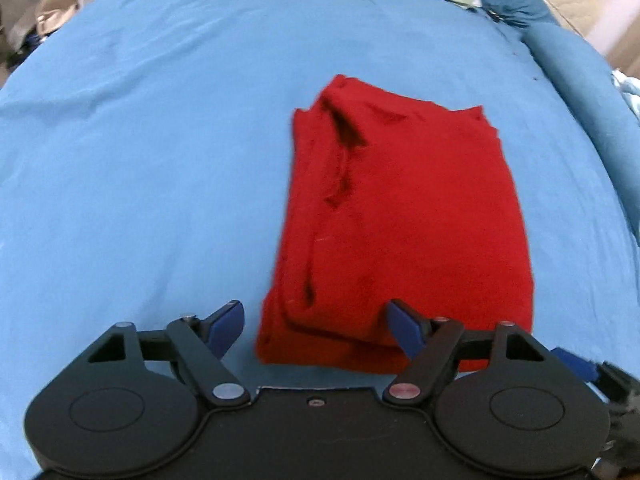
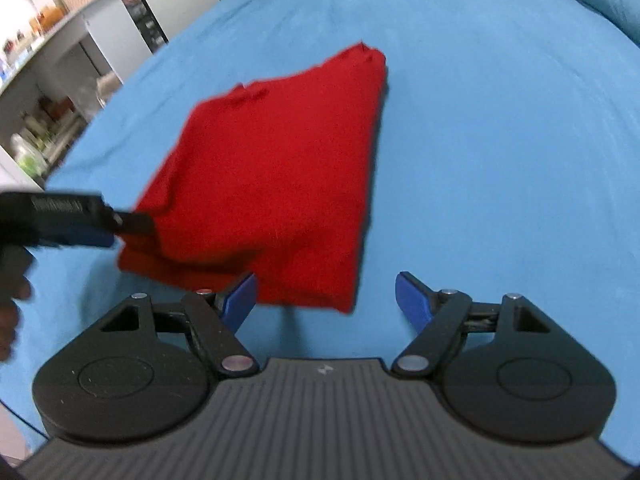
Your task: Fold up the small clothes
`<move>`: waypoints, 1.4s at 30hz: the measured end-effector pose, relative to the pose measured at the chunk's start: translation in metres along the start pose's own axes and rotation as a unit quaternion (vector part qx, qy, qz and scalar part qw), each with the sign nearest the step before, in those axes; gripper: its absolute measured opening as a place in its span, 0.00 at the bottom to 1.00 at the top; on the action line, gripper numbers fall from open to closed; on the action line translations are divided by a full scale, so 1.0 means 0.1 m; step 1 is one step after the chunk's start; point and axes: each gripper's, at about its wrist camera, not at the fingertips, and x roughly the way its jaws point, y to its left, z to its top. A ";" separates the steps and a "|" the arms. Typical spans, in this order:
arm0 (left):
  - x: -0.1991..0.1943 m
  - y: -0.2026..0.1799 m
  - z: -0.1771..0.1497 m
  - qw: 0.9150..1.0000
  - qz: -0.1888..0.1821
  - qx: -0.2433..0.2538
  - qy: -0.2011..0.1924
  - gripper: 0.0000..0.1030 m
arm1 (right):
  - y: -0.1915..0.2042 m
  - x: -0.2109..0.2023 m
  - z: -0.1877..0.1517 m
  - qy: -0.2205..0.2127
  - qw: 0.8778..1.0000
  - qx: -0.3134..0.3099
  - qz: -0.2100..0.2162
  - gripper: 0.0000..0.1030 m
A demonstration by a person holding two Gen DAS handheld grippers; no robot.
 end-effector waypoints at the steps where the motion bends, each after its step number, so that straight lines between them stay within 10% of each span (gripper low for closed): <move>1: -0.03 0.02 -0.01 1.000 -0.003 -0.005 0.002 0.67 | 0.03 0.00 -0.05 0.000 1.000 -0.004 -0.009 0.89; 5: -0.01 0.03 -0.01 1.000 -0.013 0.001 0.008 0.47 | 0.13 0.16 -0.16 -0.008 1.000 -0.003 -0.029 0.89; 15: 0.14 0.04 0.05 0.999 -0.019 -0.030 0.027 0.44 | 0.21 0.27 -0.13 -0.008 1.000 0.007 -0.026 0.89; 18: 0.15 0.05 0.06 0.999 -0.022 -0.031 0.032 0.09 | 0.21 0.29 -0.13 -0.007 0.999 0.009 -0.030 0.89; 39: -0.20 -0.04 0.14 0.998 -0.051 0.001 -0.022 0.08 | 0.51 0.51 -0.14 -0.074 0.981 -0.063 -0.167 0.90; 42: -0.25 0.00 0.12 0.998 -0.058 -0.007 -0.023 0.08 | 0.38 0.49 -0.12 -0.070 0.982 -0.036 -0.174 0.67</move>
